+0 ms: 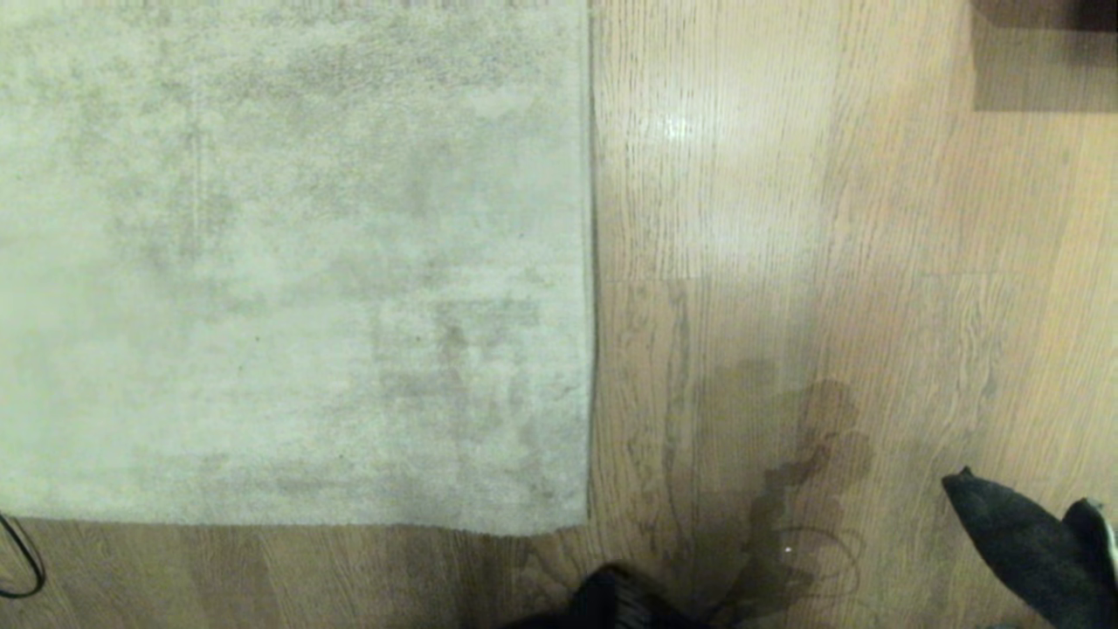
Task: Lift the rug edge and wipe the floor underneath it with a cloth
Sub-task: Put down the rag
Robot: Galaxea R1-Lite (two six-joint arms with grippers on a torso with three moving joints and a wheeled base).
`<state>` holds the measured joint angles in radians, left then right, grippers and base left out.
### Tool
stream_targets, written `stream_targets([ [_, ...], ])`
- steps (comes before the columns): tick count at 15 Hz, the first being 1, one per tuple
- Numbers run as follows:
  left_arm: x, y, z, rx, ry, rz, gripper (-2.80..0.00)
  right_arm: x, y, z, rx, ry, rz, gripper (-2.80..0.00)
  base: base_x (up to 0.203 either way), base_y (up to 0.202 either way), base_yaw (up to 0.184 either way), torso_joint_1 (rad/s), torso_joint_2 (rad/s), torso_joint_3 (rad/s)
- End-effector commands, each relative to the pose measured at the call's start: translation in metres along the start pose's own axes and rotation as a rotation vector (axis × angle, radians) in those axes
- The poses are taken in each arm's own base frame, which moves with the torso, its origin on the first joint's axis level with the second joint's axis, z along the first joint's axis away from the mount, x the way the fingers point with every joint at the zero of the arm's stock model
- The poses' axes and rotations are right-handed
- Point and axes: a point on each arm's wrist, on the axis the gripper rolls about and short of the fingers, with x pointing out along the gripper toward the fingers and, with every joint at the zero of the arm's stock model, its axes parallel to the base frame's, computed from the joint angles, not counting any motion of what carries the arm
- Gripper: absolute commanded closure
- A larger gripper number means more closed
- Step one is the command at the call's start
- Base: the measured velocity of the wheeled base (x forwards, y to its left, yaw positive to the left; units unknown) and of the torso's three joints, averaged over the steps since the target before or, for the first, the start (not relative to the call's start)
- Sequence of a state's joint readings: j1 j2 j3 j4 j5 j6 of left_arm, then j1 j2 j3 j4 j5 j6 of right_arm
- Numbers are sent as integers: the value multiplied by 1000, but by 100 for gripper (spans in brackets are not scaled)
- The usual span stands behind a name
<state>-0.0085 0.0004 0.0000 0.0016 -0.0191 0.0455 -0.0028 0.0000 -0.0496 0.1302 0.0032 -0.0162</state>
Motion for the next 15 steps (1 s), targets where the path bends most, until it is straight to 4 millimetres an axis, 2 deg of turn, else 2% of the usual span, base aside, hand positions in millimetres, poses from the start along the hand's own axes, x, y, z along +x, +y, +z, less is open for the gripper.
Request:
stream_targets([
  [1, 0, 0, 0, 2, -1, 0, 0, 0, 0, 0, -1, 2, 1, 0, 0, 0, 0, 0, 0, 0],
  [4, 0, 0, 0, 2, -1, 0, 0, 0, 0, 0, -1, 4, 1, 0, 0, -87, 9, 0, 1, 2],
  [15, 0, 0, 0, 2, -1, -1, 0, 0, 0, 0, -1, 3, 0, 0, 0, -192, 3, 1, 3, 3],
])
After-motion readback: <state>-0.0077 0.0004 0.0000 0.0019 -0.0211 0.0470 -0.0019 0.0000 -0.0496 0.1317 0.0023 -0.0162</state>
